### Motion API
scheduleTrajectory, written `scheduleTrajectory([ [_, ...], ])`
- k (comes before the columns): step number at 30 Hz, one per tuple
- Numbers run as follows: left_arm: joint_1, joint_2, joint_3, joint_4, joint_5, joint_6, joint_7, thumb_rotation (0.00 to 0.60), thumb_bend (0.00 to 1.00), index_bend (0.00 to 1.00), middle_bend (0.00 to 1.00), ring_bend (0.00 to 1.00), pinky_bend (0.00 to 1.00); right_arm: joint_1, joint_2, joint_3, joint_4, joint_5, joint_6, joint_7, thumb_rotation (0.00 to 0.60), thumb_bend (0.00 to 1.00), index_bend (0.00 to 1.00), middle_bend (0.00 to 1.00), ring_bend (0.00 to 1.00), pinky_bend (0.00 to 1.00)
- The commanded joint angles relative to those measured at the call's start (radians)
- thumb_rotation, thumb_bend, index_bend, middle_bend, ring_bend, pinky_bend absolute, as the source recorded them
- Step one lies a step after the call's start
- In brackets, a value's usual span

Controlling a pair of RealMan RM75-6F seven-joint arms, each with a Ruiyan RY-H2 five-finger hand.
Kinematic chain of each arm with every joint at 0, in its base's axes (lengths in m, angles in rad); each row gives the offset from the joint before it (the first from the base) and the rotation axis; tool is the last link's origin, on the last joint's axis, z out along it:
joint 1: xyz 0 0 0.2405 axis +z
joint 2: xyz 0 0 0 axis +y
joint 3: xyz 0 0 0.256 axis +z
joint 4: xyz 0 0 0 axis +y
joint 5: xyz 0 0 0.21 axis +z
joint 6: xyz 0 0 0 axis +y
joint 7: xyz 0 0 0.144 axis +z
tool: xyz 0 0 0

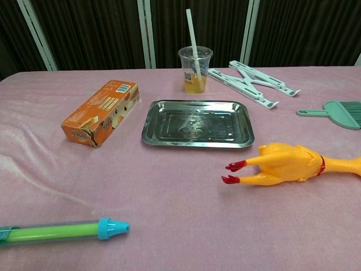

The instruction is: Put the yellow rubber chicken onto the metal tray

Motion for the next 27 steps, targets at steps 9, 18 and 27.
scheduleTrajectory([
  [9,0.004,0.003,0.004,-0.007,0.011,0.009,0.004,0.600,0.00,0.01,0.00,0.00,0.00,0.000,-0.005,-0.005,0.018,-0.011,-0.001,0.024,0.598,0.29,0.00,0.14,0.03,0.11],
  [18,0.011,0.007,0.007,-0.001,0.023,0.022,-0.012,0.600,0.00,0.01,0.00,0.00,0.00,0.012,-0.003,-0.012,0.014,-0.051,-0.002,0.042,0.598,0.29,0.00,0.14,0.04,0.11],
  [27,0.009,0.010,0.006,-0.001,0.037,0.029,-0.019,0.600,0.00,0.01,0.00,0.00,0.00,0.097,0.028,-0.002,-0.043,-0.098,-0.096,0.056,0.599,0.29,0.00,0.14,0.07,0.11],
])
